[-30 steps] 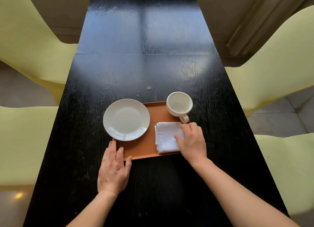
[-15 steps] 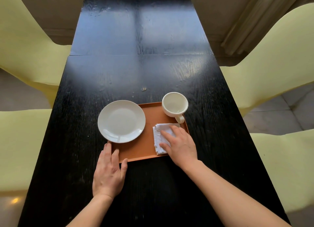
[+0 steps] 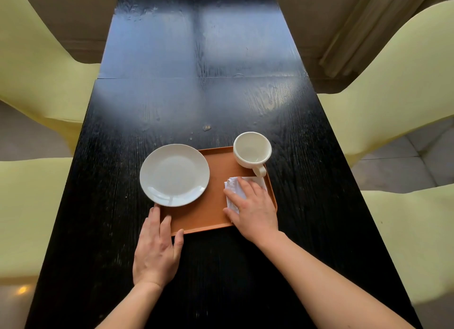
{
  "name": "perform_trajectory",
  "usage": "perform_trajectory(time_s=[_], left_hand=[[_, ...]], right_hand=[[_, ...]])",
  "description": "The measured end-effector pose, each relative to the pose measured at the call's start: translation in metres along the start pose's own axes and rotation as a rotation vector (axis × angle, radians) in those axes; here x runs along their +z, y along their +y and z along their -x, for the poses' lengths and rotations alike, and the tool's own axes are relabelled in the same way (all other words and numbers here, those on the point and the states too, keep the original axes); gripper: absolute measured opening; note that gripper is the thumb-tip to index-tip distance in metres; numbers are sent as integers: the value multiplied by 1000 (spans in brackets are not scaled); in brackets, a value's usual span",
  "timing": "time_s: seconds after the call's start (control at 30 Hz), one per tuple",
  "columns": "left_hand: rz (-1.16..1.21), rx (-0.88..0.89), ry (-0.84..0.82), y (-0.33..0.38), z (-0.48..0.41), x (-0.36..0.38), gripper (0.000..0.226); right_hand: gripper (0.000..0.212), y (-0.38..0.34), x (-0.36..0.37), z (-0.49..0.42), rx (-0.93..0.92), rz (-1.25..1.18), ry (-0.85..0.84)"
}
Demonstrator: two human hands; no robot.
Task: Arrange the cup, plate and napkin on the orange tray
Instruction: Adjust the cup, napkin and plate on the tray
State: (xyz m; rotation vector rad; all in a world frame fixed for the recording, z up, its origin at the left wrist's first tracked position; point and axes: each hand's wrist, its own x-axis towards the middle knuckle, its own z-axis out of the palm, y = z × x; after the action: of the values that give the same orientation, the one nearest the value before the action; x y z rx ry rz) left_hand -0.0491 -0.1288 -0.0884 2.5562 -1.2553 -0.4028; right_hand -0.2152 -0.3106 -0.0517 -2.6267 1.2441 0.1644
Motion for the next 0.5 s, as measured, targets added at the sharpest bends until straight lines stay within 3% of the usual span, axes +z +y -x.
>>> perform_trajectory(time_s=[0.3, 0.5], left_hand=[[8, 25, 23, -1, -1, 2, 65], [11, 27, 23, -2, 0, 3, 73]], right_hand=[[64, 2, -7, 17, -41, -69, 61], [76, 10, 5, 26, -87, -65, -84]])
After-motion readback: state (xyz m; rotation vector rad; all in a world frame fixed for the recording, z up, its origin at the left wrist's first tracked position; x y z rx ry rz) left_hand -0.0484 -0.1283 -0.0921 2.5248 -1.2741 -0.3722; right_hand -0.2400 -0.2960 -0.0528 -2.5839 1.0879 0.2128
